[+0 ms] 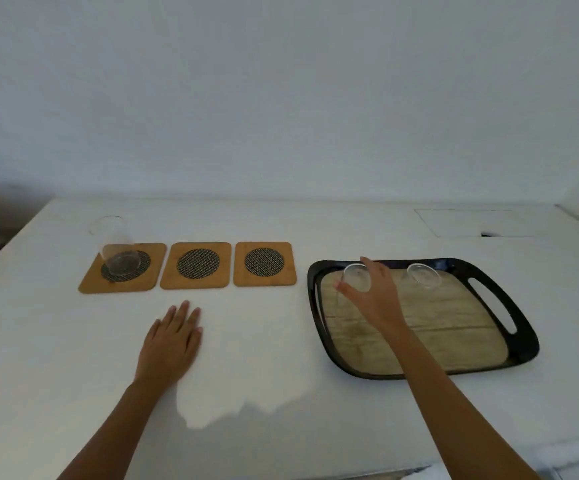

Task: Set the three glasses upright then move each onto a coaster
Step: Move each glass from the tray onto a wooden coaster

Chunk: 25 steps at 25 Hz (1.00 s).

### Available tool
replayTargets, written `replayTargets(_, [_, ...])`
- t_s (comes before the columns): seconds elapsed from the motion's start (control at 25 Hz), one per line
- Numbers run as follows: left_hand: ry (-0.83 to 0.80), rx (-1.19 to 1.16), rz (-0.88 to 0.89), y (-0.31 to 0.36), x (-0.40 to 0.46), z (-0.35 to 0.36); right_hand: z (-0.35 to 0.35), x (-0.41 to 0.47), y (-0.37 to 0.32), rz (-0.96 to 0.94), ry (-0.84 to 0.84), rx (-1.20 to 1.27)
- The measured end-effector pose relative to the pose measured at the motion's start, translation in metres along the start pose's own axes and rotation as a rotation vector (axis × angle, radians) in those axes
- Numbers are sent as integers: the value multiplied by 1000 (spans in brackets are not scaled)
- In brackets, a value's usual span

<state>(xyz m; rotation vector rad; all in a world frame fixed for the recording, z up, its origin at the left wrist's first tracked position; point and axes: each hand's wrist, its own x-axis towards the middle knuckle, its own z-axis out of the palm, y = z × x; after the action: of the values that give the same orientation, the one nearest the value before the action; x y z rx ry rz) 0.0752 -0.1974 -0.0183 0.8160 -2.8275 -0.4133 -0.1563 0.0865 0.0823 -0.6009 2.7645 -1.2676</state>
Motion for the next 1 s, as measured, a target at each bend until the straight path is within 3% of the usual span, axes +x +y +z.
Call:
replayTargets(0.08, [-2, 11, -1, 2, -1, -1, 7, -4, 9, 6, -25, 39])
replayTargets(0.56, [-67, -59, 10, -2, -2, -11, 29, 1, 8, 47, 204, 128])
replayTargets(0.76, [-37, -178, -45, -31, 10, -28, 49, 19, -44, 24, 323, 156])
replayTargets(1.0, [-36, -37, -19, -95, 19, -52, 118, 43, -137, -112, 215, 187])
